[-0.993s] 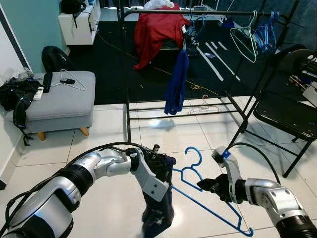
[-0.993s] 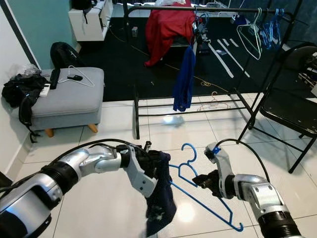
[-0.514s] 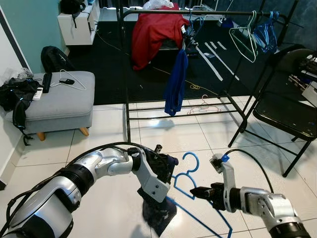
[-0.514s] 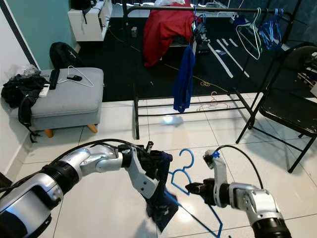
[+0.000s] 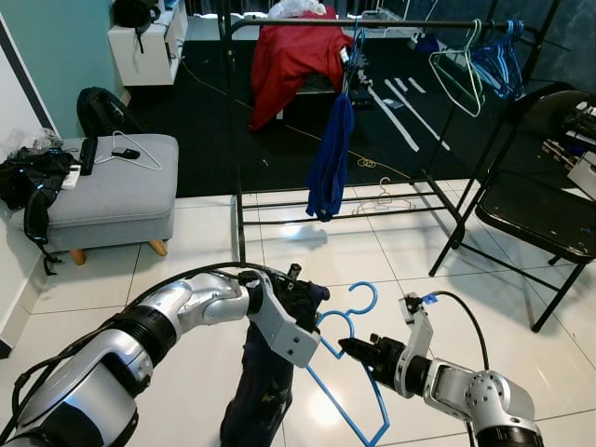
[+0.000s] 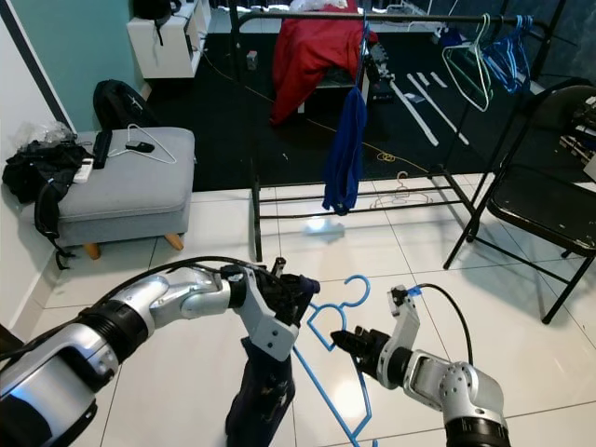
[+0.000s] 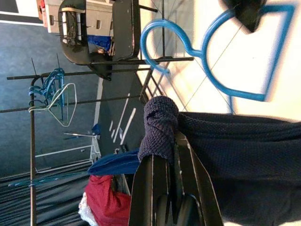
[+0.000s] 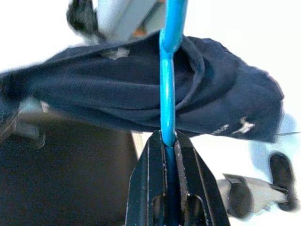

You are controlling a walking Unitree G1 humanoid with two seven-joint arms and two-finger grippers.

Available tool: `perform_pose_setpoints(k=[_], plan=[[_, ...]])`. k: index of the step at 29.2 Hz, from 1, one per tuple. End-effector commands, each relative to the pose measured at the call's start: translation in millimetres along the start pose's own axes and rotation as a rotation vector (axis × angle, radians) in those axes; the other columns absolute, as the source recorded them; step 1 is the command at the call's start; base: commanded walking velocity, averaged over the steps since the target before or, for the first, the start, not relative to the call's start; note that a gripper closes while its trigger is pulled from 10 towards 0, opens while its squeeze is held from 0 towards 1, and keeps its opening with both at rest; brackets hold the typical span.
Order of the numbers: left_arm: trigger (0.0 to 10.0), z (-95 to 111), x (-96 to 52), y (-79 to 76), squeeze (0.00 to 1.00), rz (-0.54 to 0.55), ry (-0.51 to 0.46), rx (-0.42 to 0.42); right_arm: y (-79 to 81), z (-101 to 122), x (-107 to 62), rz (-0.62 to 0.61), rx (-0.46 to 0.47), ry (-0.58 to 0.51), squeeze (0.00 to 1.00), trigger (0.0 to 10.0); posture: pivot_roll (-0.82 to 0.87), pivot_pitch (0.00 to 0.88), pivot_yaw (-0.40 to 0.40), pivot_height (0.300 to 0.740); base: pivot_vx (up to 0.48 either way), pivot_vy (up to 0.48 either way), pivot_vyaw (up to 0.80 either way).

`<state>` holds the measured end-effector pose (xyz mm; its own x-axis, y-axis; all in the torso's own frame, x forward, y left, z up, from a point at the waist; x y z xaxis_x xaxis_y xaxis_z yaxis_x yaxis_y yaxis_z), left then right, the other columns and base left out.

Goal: Hang hanger

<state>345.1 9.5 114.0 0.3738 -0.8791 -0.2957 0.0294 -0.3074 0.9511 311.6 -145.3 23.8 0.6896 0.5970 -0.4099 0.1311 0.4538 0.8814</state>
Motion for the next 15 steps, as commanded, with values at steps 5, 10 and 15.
perform_pose_setpoints(k=[5, 10, 15], plan=[[10.0, 6, -3.3, 8.3, 0.0, 0.05, -0.016, -0.141, -37.6, 58, -10.7, -0.21, 0.246, -0.437, 0.0, 10.0, -0.04, 0.073, -0.014, 0.74, 0.0, 0.0, 0.0], [10.0, 7, -3.3, 8.6, 0.0, 0.07, -0.009, -0.195, -47.5, 72, -18.4, -0.265, 0.332, -0.547, 0.0, 10.0, -0.04, 0.075, -0.012, 0.74, 0.0, 0.0, 0.0], [10.0, 12, -5.2, 20.7, 0.0, 0.148, -0.003, -0.294, -56.1, 90, -31.5, -0.299, 0.48, -0.687, 0.0, 10.0, -0.04, 0.086, -0.009, 0.74, 0.0, 0.0, 0.0]])
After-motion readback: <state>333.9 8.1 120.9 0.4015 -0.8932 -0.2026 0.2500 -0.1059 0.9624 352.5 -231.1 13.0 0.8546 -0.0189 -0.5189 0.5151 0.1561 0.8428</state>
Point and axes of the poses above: a point about 5 cm out from each wrist's last joint towards the gripper, its own x axis pointing out of the wrist towards the gripper, its own z axis along the axis of the wrist's last joint, y = z × x, the point moved 6 cm from there along x, pointing out of the wrist towards the gripper, and after that the axes turned 10 degrees about x, right-handed, at the moved point
